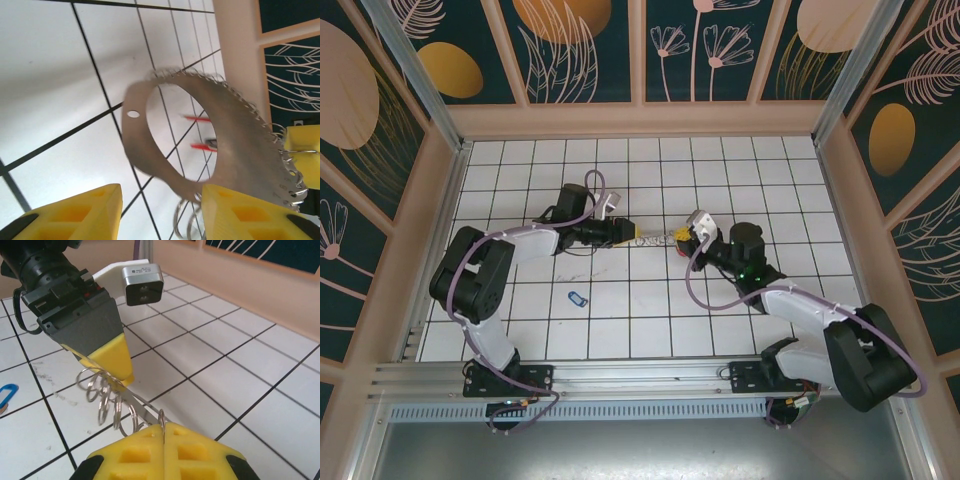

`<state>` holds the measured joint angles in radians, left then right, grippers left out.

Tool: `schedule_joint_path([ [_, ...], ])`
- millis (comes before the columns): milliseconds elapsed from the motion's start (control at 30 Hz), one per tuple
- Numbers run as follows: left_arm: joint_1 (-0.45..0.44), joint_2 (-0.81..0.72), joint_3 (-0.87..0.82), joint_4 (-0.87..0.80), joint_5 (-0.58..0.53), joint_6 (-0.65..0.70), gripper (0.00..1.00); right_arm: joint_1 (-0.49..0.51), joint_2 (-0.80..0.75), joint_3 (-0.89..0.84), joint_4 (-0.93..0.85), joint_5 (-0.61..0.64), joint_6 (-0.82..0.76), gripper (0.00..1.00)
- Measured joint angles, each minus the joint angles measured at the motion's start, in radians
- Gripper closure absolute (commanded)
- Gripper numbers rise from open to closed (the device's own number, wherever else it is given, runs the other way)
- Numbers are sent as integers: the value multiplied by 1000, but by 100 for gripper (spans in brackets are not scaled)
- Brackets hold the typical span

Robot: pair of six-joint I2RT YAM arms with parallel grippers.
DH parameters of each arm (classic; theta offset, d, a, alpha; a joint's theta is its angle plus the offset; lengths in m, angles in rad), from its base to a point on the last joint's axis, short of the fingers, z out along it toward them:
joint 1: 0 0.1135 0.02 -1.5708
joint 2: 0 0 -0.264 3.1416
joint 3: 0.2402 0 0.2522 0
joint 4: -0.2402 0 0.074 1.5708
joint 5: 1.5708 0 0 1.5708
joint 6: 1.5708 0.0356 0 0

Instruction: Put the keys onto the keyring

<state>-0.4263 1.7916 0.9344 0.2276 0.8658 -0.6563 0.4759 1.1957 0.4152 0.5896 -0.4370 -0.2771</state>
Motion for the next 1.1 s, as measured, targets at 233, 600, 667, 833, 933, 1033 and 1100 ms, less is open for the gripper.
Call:
schedule_joint_path([
  [233, 0, -2, -11, -11, -77, 66, 55, -25, 55, 69, -113, -24, 14, 100],
  [600, -21, -178, -78, 29, -198, 262, 57, -23, 52, 122, -293, -106, 77, 100],
  [667, -34, -180, -63, 32, -187, 303, 58, -23, 47, 122, -352, -114, 74, 100],
  [833, -108, -118, 38, -28, -156, 411, 59, -22, 48, 122, -528, -79, 67, 100],
  [933, -157, -66, 80, -38, -134, 447, 59, -22, 47, 118, -533, -50, 83, 100],
  [1033, -186, -21, 82, -53, -118, 464, 59, -22, 26, 75, -437, -49, 124, 100],
  [1100, -189, 6, 82, -68, -116, 473, 59, -21, 2, 28, -354, -41, 153, 100],
])
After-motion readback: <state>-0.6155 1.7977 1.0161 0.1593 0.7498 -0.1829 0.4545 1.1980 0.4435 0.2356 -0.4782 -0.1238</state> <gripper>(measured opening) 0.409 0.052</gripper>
